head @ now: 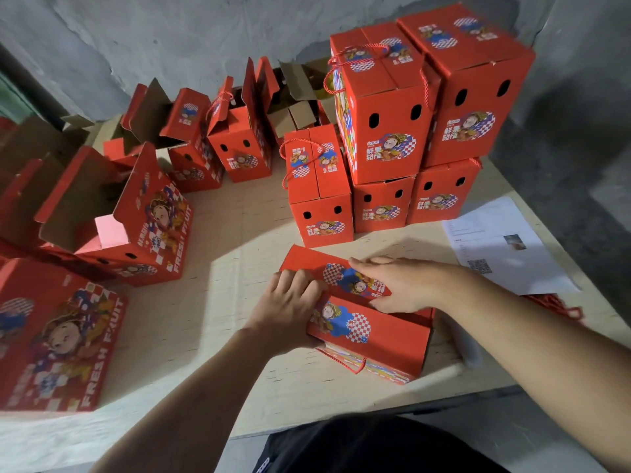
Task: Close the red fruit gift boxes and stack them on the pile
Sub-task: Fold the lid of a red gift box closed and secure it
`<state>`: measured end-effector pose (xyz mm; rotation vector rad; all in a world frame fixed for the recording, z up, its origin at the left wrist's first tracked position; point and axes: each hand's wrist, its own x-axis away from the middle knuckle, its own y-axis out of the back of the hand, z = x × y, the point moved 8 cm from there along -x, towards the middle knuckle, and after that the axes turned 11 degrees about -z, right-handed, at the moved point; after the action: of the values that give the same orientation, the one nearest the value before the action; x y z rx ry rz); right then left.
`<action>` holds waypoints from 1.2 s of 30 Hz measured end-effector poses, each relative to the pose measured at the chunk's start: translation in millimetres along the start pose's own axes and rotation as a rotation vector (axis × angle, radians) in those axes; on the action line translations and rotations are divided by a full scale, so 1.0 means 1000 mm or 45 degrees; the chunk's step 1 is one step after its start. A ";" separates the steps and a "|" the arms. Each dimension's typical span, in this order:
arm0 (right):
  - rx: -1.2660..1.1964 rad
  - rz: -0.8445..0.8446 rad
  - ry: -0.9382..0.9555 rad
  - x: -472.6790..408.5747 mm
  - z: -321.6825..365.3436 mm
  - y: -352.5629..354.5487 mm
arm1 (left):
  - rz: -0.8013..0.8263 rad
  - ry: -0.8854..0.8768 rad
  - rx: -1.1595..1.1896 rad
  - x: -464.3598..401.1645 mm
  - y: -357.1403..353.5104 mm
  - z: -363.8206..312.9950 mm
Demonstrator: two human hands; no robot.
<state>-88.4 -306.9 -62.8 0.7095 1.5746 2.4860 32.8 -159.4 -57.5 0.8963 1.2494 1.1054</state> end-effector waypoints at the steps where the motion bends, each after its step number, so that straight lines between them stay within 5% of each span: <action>1: 0.030 0.011 0.010 -0.001 0.003 0.000 | -0.002 -0.006 -0.007 0.000 0.001 -0.001; 10: 0.328 -0.029 0.035 -0.006 0.025 -0.003 | 0.033 0.065 0.004 0.003 0.004 -0.002; 19: 0.022 -0.093 0.014 0.010 0.010 0.001 | 0.036 0.347 0.123 0.013 -0.004 0.005; 25: 0.334 -0.495 -0.023 0.032 0.014 -0.036 | 0.150 0.220 0.187 0.012 -0.017 0.002; 36: 0.288 -0.453 -0.035 0.026 0.004 -0.032 | 0.232 0.262 0.362 0.008 -0.021 0.006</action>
<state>-114.4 -280.3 -80.6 0.4365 1.8077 2.0615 41.8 -156.9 -79.1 1.1506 1.5453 1.2047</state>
